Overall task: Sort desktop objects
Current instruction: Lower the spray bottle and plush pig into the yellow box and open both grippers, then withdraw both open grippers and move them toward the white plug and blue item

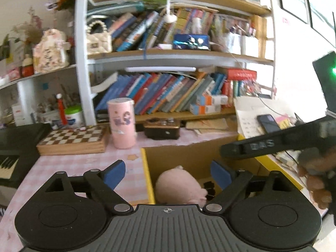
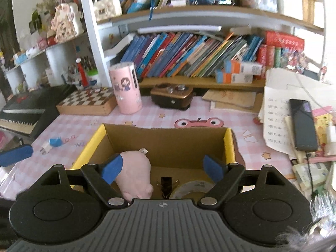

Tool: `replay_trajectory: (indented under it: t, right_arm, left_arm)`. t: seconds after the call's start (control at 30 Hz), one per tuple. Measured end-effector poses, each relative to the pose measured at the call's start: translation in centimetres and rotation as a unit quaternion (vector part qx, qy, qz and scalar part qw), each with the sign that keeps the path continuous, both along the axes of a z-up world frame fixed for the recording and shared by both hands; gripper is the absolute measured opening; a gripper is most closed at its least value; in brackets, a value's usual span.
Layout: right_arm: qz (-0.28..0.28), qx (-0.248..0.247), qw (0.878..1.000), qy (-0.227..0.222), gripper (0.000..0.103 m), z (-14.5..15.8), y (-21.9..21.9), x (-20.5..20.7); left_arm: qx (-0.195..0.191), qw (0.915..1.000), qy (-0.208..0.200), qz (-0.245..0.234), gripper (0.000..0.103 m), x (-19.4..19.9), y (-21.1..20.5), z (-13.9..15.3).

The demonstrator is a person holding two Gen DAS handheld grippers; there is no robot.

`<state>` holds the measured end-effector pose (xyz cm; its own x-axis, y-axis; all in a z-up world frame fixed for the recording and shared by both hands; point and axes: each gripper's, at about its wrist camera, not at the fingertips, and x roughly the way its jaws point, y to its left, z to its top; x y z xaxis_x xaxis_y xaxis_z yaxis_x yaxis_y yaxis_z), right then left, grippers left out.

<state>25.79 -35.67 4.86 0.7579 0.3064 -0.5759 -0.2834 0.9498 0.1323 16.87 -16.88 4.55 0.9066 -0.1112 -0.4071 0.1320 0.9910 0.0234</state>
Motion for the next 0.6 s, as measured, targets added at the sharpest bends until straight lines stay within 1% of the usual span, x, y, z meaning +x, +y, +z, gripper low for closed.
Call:
replay_trajectory:
  t: [0.1,0.3,0.47,0.6]
  right_arm:
    - [-0.019,0.001,1.0,-0.018,0.084,0.4,-0.4,-1.8]
    - [-0.06,0.0,0.997,-0.041,0.084,0.5,-1.1,-5.3]
    - [-0.088,-0.002,0.995,-0.037,0.084,-0.2,-1.3,-8.0]
    - [-0.102,-0.007,0.995,-0.02,0.084,-1.1,-0.8,-9.9]
  left_arm:
    - [-0.004,0.9998,-0.004,0.017,0.095,-1.0,1.1,0.1]
    - [0.0,0.9993,-0.001,0.038,0.097,-2.9,2.5,-0.3]
    - [-0.006,0.9991,0.008,0.04,0.097,-4.2,3.6,-1.0]
    - [-0.007,0.9993,0.016,0.033,0.097,-4.9,4.2,-1.6]
